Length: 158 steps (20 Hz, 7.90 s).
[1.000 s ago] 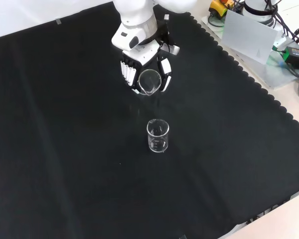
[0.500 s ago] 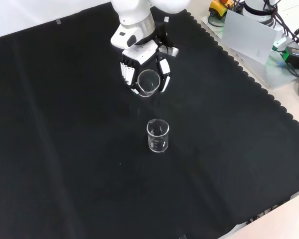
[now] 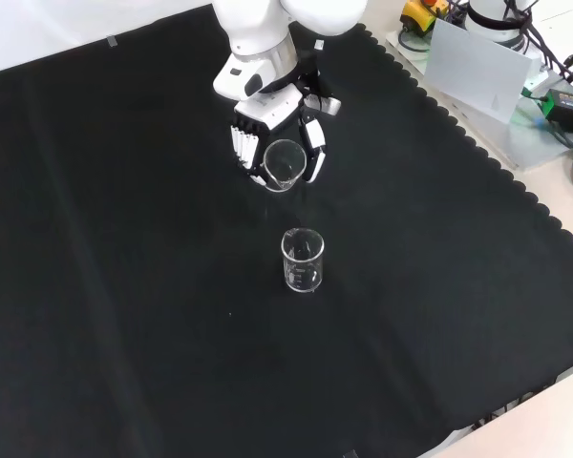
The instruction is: Place the beaker back on the table.
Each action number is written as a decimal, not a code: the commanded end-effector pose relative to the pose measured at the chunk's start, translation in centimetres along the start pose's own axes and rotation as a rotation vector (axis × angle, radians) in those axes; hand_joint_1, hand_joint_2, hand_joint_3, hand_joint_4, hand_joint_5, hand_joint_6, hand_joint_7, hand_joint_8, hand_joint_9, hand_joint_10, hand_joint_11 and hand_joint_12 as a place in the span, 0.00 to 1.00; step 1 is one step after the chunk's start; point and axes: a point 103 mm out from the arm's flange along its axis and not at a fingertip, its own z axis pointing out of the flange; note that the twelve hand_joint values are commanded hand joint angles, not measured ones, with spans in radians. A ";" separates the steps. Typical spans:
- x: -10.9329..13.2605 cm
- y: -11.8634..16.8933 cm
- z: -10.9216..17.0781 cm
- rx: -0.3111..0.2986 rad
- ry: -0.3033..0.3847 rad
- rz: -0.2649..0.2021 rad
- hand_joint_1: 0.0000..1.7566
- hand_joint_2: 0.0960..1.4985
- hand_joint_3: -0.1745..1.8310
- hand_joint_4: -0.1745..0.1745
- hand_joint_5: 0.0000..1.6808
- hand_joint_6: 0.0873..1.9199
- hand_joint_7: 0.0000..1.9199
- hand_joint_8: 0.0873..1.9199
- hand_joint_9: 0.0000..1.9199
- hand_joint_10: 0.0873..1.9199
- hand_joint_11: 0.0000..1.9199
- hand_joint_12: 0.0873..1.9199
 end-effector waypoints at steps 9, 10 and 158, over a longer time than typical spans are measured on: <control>-0.7 -0.3 1.6 -0.109 0.132 -0.011 0.82 0.29 0.55 0.00 0.65 0.47 0.70 0.38 0.70 0.37 0.66 0.38; -0.8 -0.3 1.6 -0.109 0.133 -0.011 0.82 0.29 0.55 0.00 0.65 0.47 0.70 0.38 0.70 0.37 0.66 0.38; -3.6 3.2 9.9 -0.171 0.350 -0.041 0.82 0.31 0.53 0.00 0.65 0.47 0.70 0.37 0.69 0.36 0.65 0.38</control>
